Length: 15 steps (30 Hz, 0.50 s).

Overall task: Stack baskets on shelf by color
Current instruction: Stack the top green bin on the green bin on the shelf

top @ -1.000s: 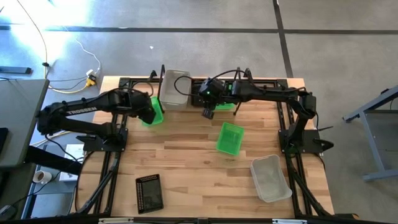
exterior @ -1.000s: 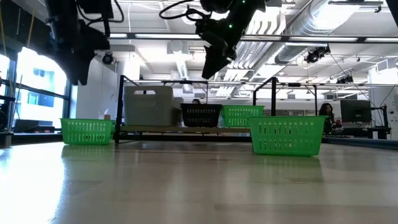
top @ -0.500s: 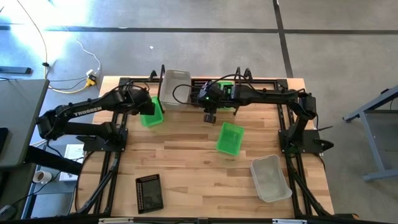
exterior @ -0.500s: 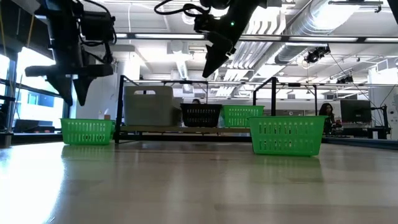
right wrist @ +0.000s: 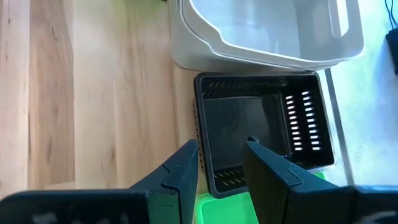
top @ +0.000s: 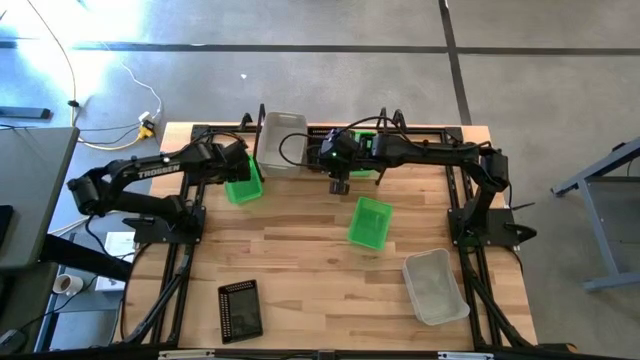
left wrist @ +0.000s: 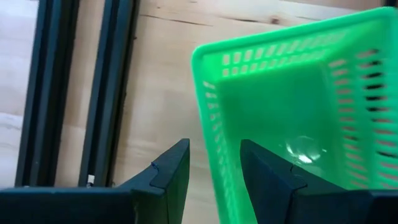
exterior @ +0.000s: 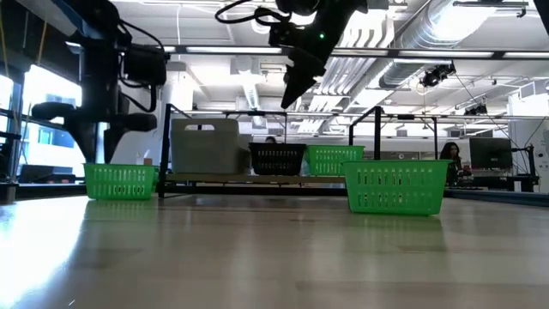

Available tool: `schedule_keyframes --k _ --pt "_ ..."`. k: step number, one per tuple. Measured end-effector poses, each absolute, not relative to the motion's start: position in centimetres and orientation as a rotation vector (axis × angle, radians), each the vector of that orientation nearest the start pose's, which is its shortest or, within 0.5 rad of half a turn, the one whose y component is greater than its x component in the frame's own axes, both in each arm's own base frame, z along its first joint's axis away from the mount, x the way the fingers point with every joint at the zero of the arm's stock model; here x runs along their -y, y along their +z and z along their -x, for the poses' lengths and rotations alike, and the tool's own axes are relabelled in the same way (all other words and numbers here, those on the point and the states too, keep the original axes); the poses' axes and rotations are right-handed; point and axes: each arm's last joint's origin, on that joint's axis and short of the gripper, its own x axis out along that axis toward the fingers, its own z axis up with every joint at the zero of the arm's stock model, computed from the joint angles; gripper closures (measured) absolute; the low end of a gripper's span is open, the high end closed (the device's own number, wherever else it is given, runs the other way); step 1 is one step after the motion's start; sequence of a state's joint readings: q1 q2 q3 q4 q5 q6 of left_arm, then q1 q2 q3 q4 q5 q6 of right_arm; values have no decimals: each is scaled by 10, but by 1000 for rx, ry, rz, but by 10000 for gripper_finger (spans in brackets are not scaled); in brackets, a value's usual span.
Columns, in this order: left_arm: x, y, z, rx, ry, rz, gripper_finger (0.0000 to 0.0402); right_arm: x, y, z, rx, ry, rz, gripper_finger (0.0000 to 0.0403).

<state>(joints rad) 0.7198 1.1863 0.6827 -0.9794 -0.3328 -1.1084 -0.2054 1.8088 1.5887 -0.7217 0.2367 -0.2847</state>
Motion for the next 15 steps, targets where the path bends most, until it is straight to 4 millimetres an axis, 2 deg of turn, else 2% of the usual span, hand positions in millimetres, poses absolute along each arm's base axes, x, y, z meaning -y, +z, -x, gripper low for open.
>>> schedule_keyframes --k 7,15 --pt "-133 171 -125 -982 1706 1114 271 86 288 -381 -1008 -247 316 289" --pt "-140 160 -124 -1069 1689 1156 274 86 288 -381 -1009 -242 325 289"
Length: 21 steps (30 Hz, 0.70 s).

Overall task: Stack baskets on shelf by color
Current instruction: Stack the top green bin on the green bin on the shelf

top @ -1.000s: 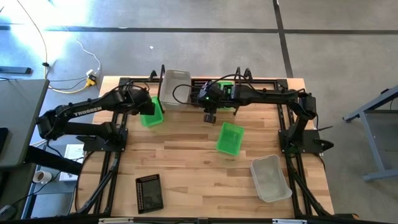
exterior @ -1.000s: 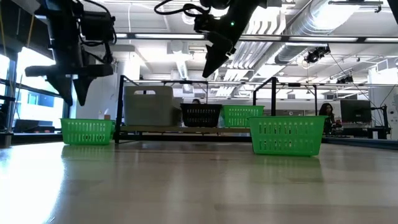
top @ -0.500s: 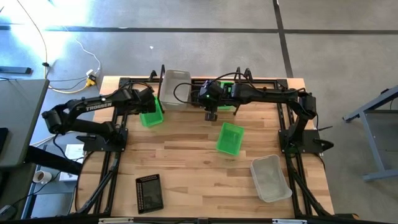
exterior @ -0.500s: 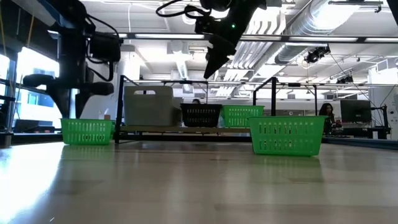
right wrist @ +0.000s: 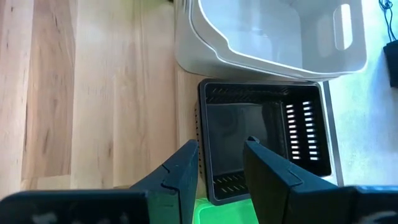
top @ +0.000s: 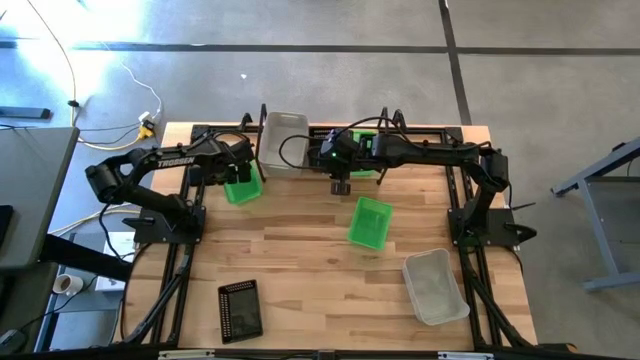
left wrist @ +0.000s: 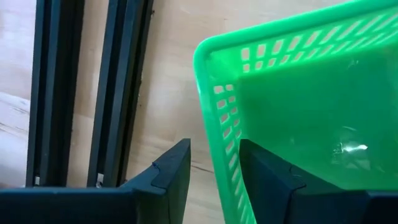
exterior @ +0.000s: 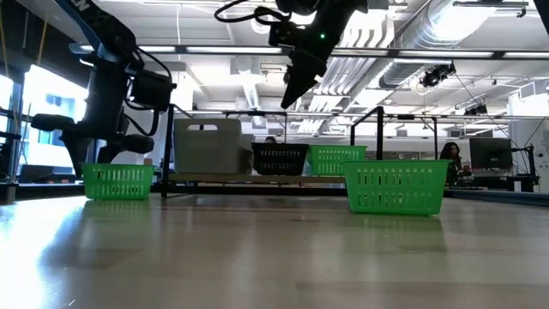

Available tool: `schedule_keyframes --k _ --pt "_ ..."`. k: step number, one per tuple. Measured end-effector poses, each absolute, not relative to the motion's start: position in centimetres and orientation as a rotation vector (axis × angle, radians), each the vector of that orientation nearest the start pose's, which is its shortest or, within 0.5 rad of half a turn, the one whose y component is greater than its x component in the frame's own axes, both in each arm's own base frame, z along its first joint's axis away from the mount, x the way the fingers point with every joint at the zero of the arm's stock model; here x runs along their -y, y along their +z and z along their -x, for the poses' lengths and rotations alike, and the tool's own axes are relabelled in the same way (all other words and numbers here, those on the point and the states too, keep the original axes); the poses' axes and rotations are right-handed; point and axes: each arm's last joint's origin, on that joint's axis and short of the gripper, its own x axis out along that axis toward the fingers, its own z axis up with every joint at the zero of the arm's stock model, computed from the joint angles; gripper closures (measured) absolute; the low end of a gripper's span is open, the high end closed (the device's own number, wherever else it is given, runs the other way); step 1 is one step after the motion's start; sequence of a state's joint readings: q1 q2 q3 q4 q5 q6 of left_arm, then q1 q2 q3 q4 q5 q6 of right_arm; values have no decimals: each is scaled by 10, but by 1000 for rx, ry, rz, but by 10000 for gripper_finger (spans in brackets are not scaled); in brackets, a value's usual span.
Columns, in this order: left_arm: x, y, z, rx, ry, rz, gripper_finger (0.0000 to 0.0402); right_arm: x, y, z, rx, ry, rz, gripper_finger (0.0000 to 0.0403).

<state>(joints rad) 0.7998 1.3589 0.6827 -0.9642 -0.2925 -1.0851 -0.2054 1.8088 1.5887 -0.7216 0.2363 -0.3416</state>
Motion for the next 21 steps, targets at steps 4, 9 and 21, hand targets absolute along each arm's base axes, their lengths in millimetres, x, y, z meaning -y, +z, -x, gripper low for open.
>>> schedule_keyframes --k 4,9,21 --pt "-140 160 -124 -1077 1684 1147 302 86 288 -381 -1009 -242 325 289" --pt "-140 160 -124 -1098 1674 1102 369 86 288 -381 -1008 -243 325 289" --pt "-131 184 -116 -1014 1526 1122 398 80 287 -383 -989 -161 285 289"
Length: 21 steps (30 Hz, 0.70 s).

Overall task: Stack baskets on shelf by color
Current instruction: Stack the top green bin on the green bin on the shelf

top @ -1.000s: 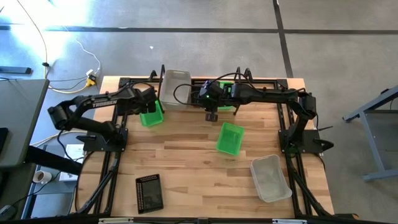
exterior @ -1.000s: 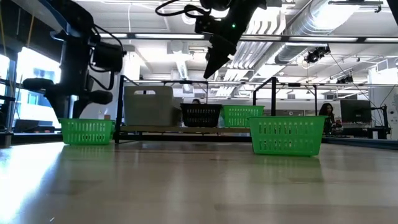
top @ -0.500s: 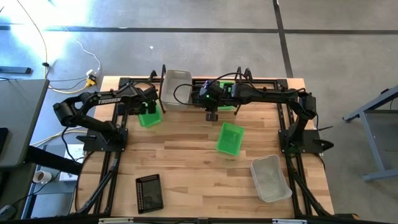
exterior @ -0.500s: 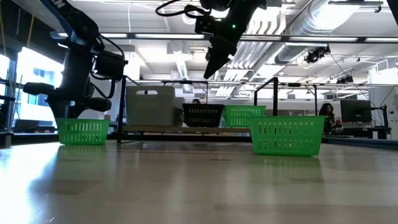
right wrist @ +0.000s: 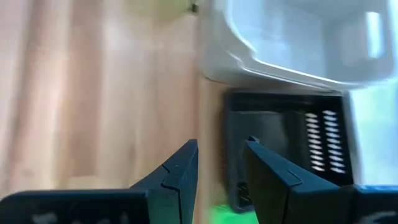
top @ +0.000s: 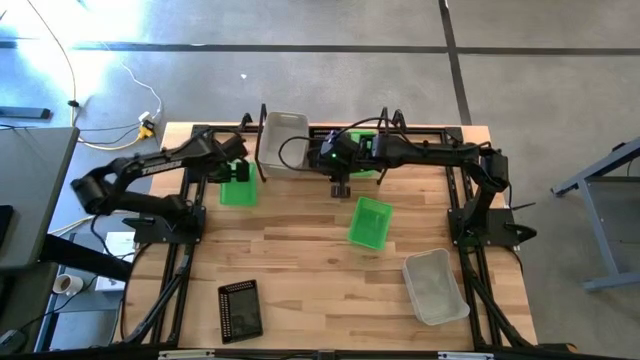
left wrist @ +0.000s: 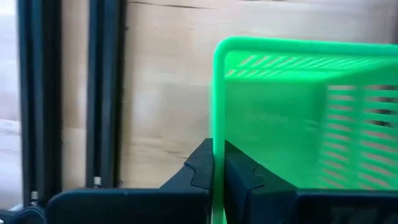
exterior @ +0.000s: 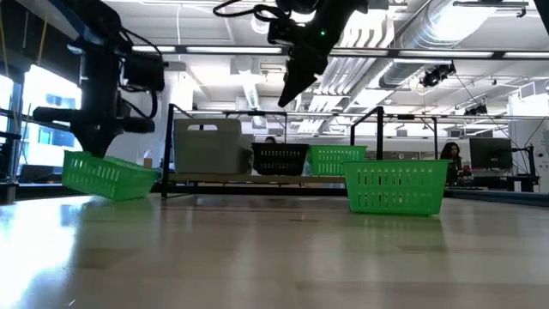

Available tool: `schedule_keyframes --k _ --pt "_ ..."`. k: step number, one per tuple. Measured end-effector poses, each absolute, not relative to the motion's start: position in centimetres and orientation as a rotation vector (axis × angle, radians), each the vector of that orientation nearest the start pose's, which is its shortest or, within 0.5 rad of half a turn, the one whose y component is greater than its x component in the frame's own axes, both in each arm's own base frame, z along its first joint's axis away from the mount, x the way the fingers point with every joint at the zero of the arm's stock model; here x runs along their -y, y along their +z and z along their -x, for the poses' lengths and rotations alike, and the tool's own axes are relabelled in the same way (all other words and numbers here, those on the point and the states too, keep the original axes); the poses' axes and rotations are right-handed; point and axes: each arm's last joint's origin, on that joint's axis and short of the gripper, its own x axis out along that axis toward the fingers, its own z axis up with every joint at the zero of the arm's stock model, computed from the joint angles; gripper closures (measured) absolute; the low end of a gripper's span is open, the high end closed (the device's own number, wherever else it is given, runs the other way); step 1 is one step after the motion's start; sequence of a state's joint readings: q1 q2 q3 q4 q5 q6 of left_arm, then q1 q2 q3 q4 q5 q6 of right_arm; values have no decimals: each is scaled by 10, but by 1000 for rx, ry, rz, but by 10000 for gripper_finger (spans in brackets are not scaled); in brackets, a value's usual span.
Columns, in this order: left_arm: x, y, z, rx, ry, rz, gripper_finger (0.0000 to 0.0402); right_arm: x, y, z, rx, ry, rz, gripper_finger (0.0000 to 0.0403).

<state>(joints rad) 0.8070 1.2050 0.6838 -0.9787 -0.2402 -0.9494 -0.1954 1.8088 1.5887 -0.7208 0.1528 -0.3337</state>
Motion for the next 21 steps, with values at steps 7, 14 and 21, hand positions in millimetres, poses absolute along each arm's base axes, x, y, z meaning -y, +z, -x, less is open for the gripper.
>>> schedule_keyframes --k 7,14,21 --pt "-113 216 -102 -841 1372 1129 400 65 287 -386 -969 -146 203 289" --pt "-91 260 -81 -749 1308 1037 400 50 287 -388 -955 -173 116 289" --pt "-75 319 -65 -517 1221 908 401 26 287 -390 -940 -175 31 289"
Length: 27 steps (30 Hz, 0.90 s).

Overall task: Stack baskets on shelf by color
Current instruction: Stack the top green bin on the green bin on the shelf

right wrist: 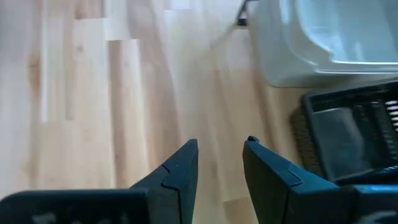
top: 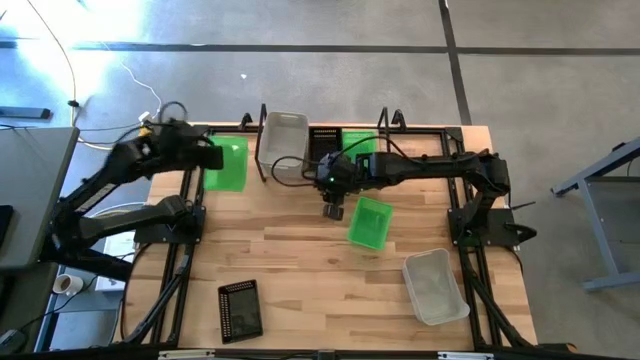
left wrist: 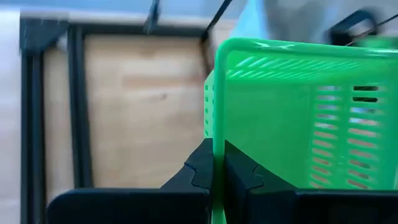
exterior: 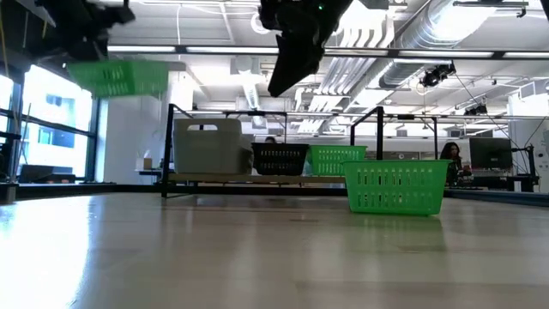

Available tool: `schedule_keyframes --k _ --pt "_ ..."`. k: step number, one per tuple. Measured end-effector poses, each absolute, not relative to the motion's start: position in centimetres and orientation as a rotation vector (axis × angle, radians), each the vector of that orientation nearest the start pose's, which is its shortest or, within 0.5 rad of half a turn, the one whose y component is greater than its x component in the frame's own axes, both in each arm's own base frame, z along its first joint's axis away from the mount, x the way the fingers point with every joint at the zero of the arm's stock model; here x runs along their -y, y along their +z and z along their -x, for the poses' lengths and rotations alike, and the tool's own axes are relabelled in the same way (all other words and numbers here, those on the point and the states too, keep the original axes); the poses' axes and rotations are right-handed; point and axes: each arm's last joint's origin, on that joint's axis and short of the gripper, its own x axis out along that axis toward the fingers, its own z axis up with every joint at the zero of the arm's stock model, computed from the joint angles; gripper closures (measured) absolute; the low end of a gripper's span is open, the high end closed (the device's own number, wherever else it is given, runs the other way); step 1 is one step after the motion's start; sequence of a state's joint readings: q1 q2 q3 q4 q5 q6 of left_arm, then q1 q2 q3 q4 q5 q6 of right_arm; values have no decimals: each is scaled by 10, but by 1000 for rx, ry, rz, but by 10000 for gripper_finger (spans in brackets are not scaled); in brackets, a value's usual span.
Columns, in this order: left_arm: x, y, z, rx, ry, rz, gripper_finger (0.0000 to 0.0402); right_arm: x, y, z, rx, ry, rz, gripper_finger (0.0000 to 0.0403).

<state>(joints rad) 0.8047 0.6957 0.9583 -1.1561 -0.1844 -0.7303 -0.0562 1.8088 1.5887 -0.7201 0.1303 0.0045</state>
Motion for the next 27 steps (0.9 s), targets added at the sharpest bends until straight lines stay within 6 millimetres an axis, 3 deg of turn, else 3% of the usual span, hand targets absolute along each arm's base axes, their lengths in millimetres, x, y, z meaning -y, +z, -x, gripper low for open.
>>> schedule_keyframes --k 7,15,20,27 --pt "-65 370 -55 -354 1167 814 401 -6 287 -391 -933 -135 -1 289" --pt "-64 406 -53 -278 1136 757 401 -34 290 -393 -890 -71 18 289" --pt "-68 415 -60 -274 1123 761 401 -49 296 -399 -784 -5 90 289" --pt "-75 408 -88 -359 1085 796 401 -59 303 -404 -690 60 210 289"
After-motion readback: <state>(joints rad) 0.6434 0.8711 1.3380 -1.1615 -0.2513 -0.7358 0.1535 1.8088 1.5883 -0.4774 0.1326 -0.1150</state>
